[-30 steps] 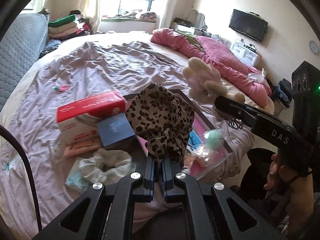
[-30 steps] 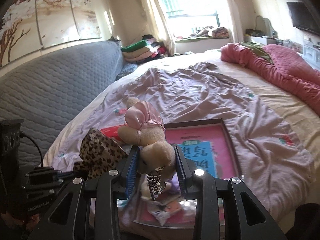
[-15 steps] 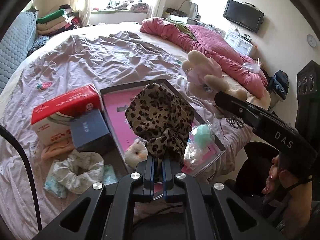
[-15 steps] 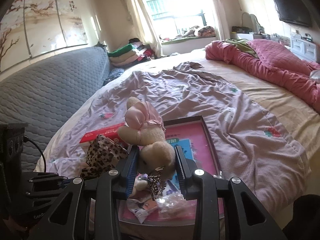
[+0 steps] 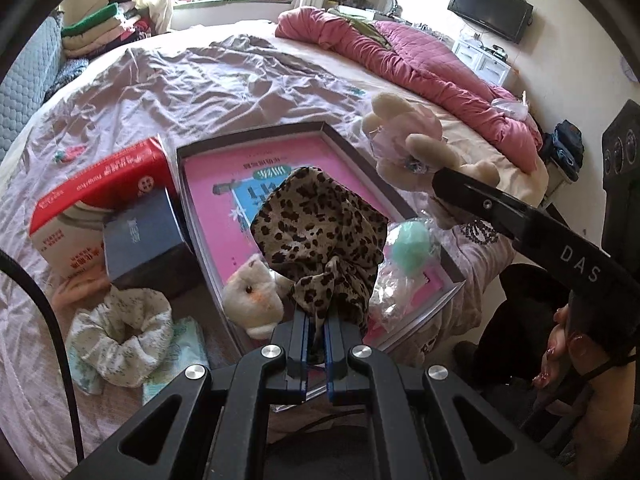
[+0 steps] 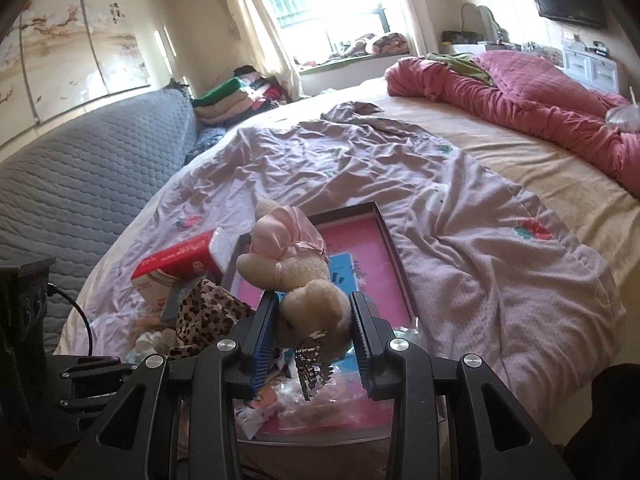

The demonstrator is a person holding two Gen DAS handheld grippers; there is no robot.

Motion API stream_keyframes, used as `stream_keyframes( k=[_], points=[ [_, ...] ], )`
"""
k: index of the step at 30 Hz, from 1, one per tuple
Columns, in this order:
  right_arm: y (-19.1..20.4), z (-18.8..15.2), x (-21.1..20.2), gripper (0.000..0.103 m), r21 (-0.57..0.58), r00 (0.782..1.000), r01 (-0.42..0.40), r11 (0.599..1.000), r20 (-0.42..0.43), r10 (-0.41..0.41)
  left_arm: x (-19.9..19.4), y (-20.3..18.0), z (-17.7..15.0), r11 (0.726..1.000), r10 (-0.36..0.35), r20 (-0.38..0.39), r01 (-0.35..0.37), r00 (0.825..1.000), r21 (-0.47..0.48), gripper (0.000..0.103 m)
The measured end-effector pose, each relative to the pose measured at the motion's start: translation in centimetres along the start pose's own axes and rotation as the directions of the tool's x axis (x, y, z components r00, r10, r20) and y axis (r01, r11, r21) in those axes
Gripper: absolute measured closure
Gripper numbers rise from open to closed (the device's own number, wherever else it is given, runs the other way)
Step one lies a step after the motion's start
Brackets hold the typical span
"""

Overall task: Organize soft objects
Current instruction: 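Carry the leopard cloth with the left gripper over the tray while the right carries the bunny there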

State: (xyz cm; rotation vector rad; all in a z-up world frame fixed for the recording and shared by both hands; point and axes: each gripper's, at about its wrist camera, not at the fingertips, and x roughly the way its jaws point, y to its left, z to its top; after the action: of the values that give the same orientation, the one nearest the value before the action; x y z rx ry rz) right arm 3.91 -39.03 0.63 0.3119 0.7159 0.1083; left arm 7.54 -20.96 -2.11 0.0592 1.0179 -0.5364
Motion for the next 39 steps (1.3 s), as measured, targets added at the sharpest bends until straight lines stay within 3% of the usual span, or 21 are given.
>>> stream_keyframes(
  k=[39],
  points=[
    [-1.6,-2.4,5.7,0.066,-0.004,0.993,0.071,0.997,-0.097,-0.071,4.7,0.5,-0.6,1.000,0.016,-0.092,-0.018,0.996,-0.013,0.097]
  ],
)
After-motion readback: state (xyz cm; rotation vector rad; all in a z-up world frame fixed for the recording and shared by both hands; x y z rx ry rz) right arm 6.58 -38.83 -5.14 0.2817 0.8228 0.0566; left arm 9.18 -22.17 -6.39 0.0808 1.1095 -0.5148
